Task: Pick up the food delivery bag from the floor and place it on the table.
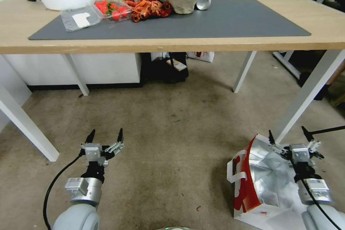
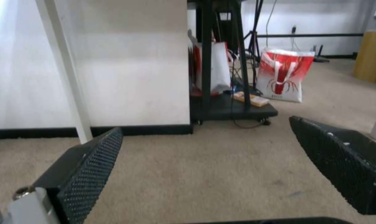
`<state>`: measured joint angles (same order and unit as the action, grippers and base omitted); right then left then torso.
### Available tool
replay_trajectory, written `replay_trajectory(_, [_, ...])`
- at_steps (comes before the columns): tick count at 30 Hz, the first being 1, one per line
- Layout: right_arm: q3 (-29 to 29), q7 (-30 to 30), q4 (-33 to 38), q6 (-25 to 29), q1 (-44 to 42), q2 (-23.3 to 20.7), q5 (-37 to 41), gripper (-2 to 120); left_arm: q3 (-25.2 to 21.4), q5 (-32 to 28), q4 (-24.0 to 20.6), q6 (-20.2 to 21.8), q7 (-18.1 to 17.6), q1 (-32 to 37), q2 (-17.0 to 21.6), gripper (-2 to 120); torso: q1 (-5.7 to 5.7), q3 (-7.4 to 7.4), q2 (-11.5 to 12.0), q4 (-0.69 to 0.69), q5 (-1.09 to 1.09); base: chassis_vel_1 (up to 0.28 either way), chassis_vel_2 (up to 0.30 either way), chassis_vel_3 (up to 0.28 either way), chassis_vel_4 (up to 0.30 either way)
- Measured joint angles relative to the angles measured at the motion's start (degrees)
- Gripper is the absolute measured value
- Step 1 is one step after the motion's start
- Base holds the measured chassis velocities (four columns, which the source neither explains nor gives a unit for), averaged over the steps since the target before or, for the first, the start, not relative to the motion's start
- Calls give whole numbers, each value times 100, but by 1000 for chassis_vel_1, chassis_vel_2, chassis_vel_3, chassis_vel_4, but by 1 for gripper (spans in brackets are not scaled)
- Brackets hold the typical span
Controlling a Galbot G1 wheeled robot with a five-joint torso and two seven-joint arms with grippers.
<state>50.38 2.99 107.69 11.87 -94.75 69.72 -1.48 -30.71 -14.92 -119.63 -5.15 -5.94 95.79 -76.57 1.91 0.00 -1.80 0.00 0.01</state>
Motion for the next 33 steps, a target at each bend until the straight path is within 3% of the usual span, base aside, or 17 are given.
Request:
replay_trajectory(9, [287, -190, -863, 51, 114, -175, 224, 100, 40, 40, 113, 27, -81, -78, 22, 100, 0, 0, -4, 0, -1, 0, 0, 0, 0])
replay_trajectory(33, [178, -416, -1816, -114, 581, -311, 507, 100, -20, 195, 161, -177, -61, 9, -9, 100, 1, 0, -8, 0, -1, 0, 0, 0, 0])
